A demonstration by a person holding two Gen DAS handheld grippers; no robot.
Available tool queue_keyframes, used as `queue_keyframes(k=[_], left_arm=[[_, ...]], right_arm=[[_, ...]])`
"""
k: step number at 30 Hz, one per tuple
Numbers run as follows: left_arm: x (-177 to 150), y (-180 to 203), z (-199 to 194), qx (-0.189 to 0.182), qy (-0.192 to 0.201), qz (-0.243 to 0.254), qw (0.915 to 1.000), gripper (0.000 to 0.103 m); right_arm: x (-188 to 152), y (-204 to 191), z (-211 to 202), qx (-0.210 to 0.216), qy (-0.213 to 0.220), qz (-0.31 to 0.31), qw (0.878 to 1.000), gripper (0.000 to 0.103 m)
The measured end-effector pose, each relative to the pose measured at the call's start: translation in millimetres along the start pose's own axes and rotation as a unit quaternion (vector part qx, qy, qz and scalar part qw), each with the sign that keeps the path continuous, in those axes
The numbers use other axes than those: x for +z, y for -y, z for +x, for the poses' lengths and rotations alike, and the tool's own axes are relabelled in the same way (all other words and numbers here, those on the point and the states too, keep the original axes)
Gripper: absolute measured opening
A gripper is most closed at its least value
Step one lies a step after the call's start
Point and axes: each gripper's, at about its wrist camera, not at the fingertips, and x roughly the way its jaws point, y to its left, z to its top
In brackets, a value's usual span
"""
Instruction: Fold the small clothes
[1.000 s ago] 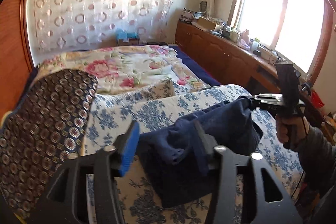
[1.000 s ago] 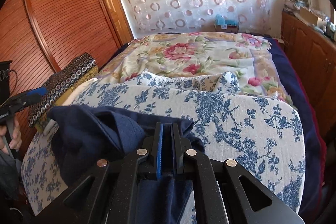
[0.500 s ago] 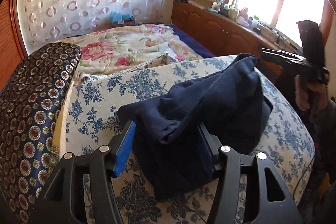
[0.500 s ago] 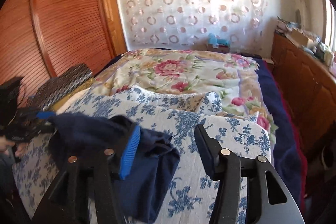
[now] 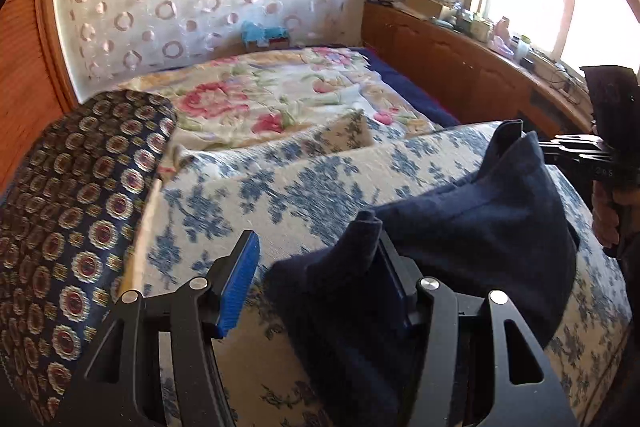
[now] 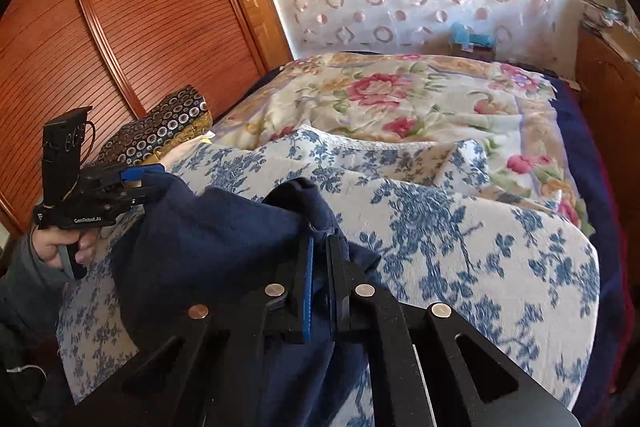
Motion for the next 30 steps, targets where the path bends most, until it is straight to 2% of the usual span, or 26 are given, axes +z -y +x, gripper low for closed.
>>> queue_keyframes(k=[1, 4, 6, 9, 13, 16, 17, 18, 20, 23, 30], left_arm=[[-0.2, -0.5, -0.5, 0.006, 0.004, 0.001, 1.0000, 0.059], [-2.5, -5.1, -0.4, 0.033, 0.009, -0.001, 0.9994, 0.059], [-3.3, -8.7, 1.4, 0.023, 0.003, -0.011, 0.9997, 0.058], [-2.0, -7.4, -0.4, 0.030, 0.007, -0.006, 0.9995, 0.058], [-0.8, -5.3, -12.4, 0.023, 0.018, -0.008, 0.9995, 0.059], [-3.3, -3.6, -26.5, 0.003, 0.028, -0.009, 0.9996, 0.060], [-4.2, -3.1, -28.4, -0.002, 0.029, -0.010, 0.9995, 0.070], [-5.2, -2.1, -29.1, -0.007, 0.030, -0.010, 0.9995, 0.081], [-9.3, -2.7, -28.4, -0.015, 0.026, -0.012, 0.9995, 0.082], [-15.4, -5.7, -14.4, -0.023, -0.006, -0.020, 0.9995, 0.082], [-22.5, -10.2, 12.2, -0.046, -0.044, -0.050, 0.9967, 0.082]], right_arm=[[0.1, -1.9, -2.6, -0.005, 0.007, -0.006, 1.000, 0.005], [-1.9, 8.0, -3.3, -0.084, 0.003, 0.015, 0.996, 0.004], [-6.4, 14.0, 2.5, -0.091, -0.010, 0.028, 0.995, 0.004], [-8.2, 11.0, 8.6, -0.103, -0.028, 0.027, 0.994, 0.005], [-4.5, 6.3, 1.6, -0.114, -0.020, 0.025, 0.993, 0.007], [-4.2, -4.0, -8.3, -0.122, -0.007, 0.021, 0.992, 0.036], [-5.2, -9.1, -11.5, -0.122, -0.002, 0.017, 0.992, 0.055], [-8.2, -12.9, -14.0, -0.123, 0.004, 0.015, 0.992, 0.066], [-16.5, -17.0, -19.2, -0.113, 0.010, 0.015, 0.993, 0.072], [-27.7, -18.1, -16.7, -0.102, 0.000, 0.016, 0.995, 0.077], [-33.2, -2.9, 13.6, -0.085, -0.033, 0.051, 0.995, 0.077]])
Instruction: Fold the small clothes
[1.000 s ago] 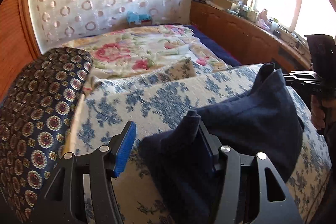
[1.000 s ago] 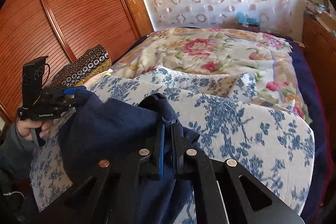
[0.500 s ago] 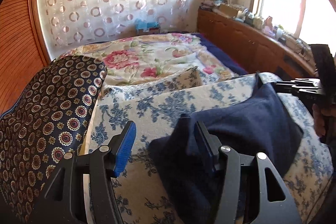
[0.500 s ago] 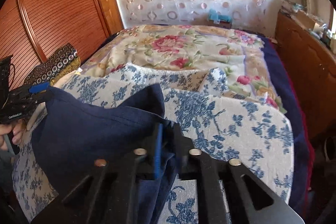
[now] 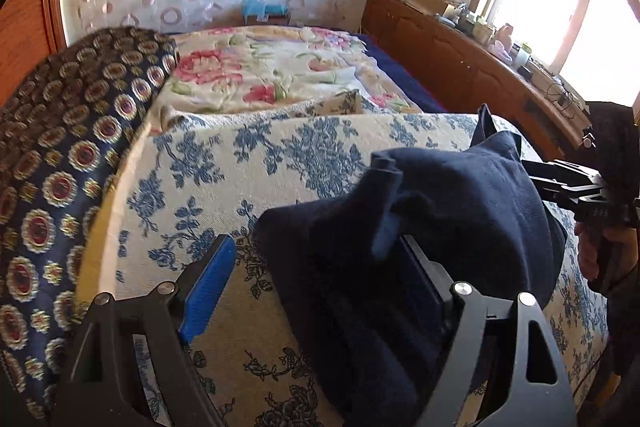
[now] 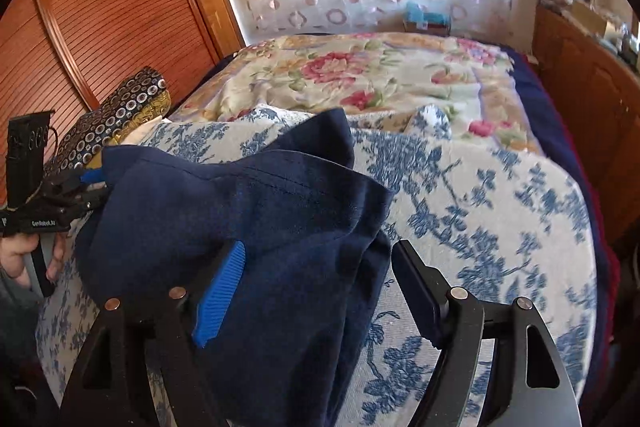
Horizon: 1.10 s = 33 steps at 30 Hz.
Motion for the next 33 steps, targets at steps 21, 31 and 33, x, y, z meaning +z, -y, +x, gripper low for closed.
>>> queue_keyframes(k=[21, 31, 33], left_arm=[[-1.4, 12.4, 5.2, -0.025, 0.003, 0.019, 0.9995, 0.034], [0.0, 18.1, -39.1, -0.054, 0.069, 0.022, 0.9959, 0.018], [-0.9, 20.5, -55.4, -0.065, 0.089, 0.020, 0.9937, 0.018]], right_arm=[[1.1, -17.4, 17.7, 0.071, -0.003, -0.046, 0.996, 0.019], [-8.7, -33.0, -1.1, 0.030, 0.042, -0.058, 0.997, 0.015], [-10.5, -34.5, -8.4, 0.023, 0.057, -0.063, 0.996, 0.015]])
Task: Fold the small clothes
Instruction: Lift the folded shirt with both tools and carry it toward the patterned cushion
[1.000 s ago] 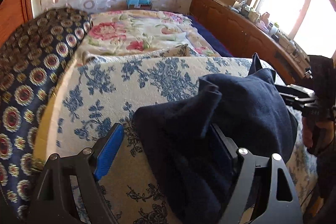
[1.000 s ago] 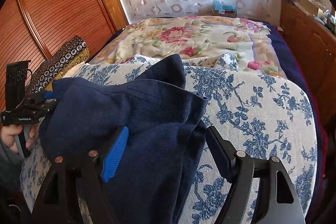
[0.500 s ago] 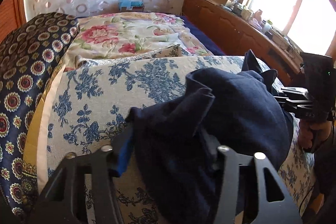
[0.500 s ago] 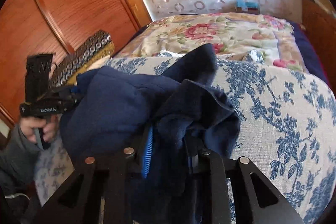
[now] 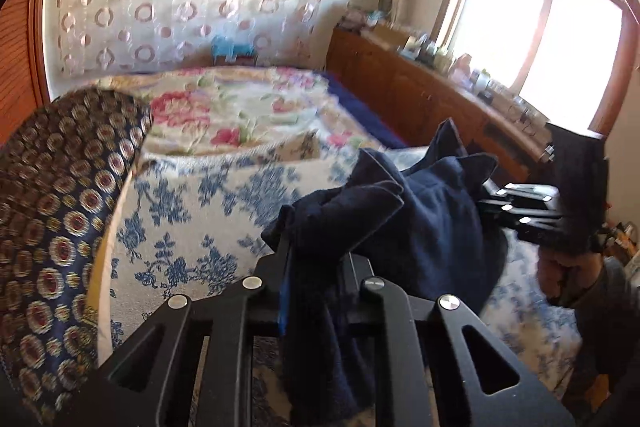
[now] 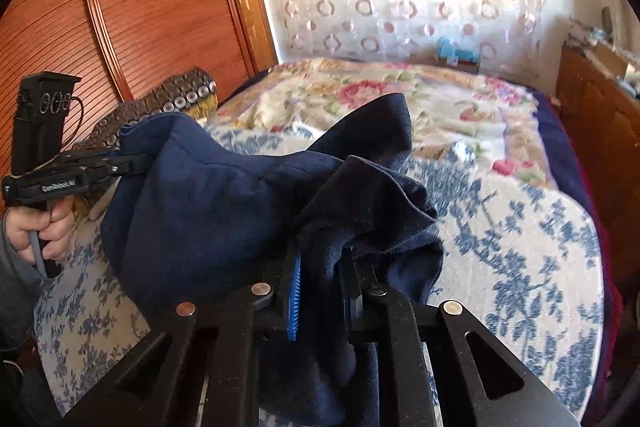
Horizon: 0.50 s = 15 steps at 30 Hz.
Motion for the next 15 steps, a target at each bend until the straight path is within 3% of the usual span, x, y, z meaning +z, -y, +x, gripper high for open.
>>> queue_keyframes(k=[9, 15], left_arm=[[14.1, 12.5, -70.6, -0.001, 0.083, 0.003, 0.9965, 0.017], [31.6, -2.1, -116.6, 0.033, 0.128, 0.003, 0.9912, 0.017]], right_arm=[[13.9, -32.4, -44.3, -0.012, 0.079, -0.041, 0.996, 0.014], [43.6, -58.0, -50.5, 0.003, 0.112, -0.079, 0.991, 0.014]])
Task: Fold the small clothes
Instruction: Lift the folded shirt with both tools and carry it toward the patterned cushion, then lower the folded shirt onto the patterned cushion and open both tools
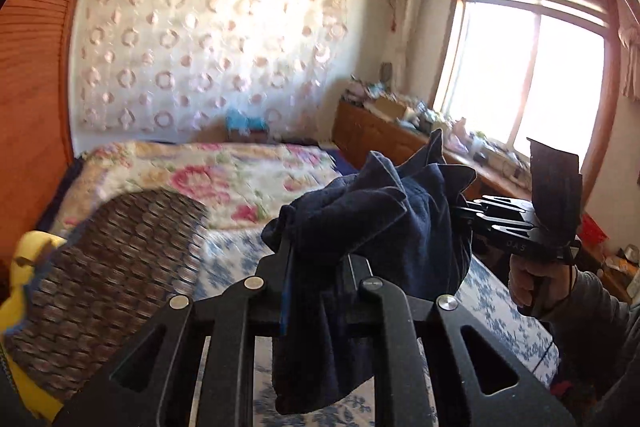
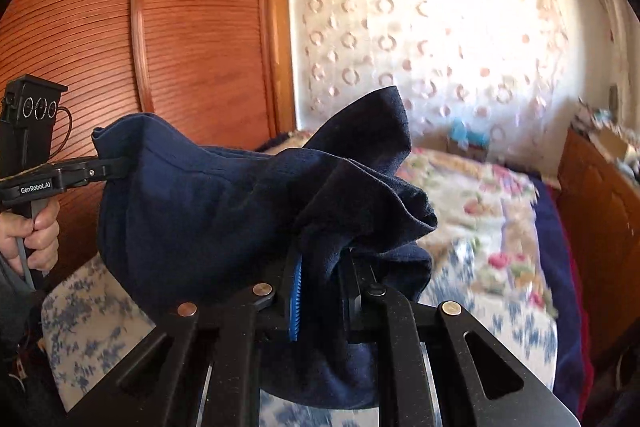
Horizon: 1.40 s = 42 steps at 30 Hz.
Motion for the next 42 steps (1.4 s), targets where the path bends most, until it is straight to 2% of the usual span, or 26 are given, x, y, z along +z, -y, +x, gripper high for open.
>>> queue_keyframes(k=[3, 6, 12, 15, 19, 22, 24, 25, 27, 28, 32, 34, 36, 37, 38, 39, 42], left_arm=[[5.8, -18.4, -19.1, 0.033, 0.019, -0.008, 0.9992, 0.017], [5.9, -44.1, -36.6, 0.067, 0.036, -0.030, 0.9966, 0.017], [-23.2, -104.0, -60.7, 0.127, 0.038, -0.099, 0.9861, 0.017], [-50.4, -135.3, -64.9, 0.153, 0.019, -0.136, 0.9786, 0.017], [-78.3, -164.3, -56.9, 0.183, -0.011, -0.173, 0.9677, 0.017], [-89.3, -173.6, -54.4, 0.197, -0.020, -0.185, 0.9624, 0.018], [-93.1, -174.3, -58.8, 0.197, -0.017, -0.188, 0.9622, 0.024], [-94.7, -175.1, -62.8, 0.191, -0.006, -0.189, 0.9631, 0.027], [-94.3, -171.2, -73.6, 0.188, 0.011, -0.183, 0.9650, 0.040], [-91.9, -169.2, -77.8, 0.191, 0.019, -0.177, 0.9653, 0.042], [-76.1, -160.6, -88.0, 0.204, 0.042, -0.145, 0.9673, 0.045], [-64.9, -157.0, -82.7, 0.200, 0.045, -0.123, 0.9711, 0.051], [-55.5, -156.5, -69.2, 0.205, 0.033, -0.107, 0.9723, 0.057], [-52.3, -157.8, -61.2, 0.208, 0.025, -0.101, 0.9725, 0.057], [-50.5, -159.5, -52.5, 0.209, 0.017, -0.095, 0.9733, 0.063], [-50.5, -162.5, -42.5, 0.210, 0.003, -0.091, 0.9734, 0.070], [-58.0, -170.3, -20.0, 0.230, -0.041, -0.083, 0.9689, 0.070]], right_arm=[[28.1, -13.1, 12.6, 0.015, 0.014, -0.034, 0.999, 0.014], [60.9, -27.6, 43.4, 0.033, 0.019, -0.073, 0.997, 0.014], [113.0, -65.0, 126.9, 0.087, 0.009, -0.144, 0.986, 0.014], [124.8, -84.6, 183.6, 0.118, -0.014, -0.172, 0.978, 0.014], [121.6, -113.3, 264.8, 0.141, -0.054, -0.198, 0.968, 0.014], [123.8, -118.6, 307.0, 0.148, -0.068, -0.186, 0.969, 0.016], [126.5, -117.6, 323.3, 0.145, -0.075, -0.166, 0.973, 0.018], [128.5, -116.4, 329.9, 0.137, -0.078, -0.159, 0.975, 0.023], [132.8, -112.8, 327.5, 0.111, -0.073, -0.149, 0.980, 0.046], [133.1, -112.1, 320.4, 0.108, -0.064, -0.143, 0.982, 0.048], [128.4, -117.5, 294.0, 0.086, -0.022, -0.134, 0.987, 0.049], [121.5, -118.9, 280.3, 0.108, -0.007, -0.124, 0.986, 0.050], [112.4, -122.8, 276.3, 0.152, -0.023, -0.120, 0.981, 0.050], [107.0, -124.6, 276.5, 0.160, -0.030, -0.119, 0.979, 0.050], [101.7, -126.8, 279.1, 0.172, -0.042, -0.114, 0.978, 0.050], [98.1, -127.9, 282.6, 0.180, -0.051, -0.110, 0.976, 0.050], [89.4, -127.9, 299.6, 0.179, -0.070, -0.104, 0.976, 0.050]])
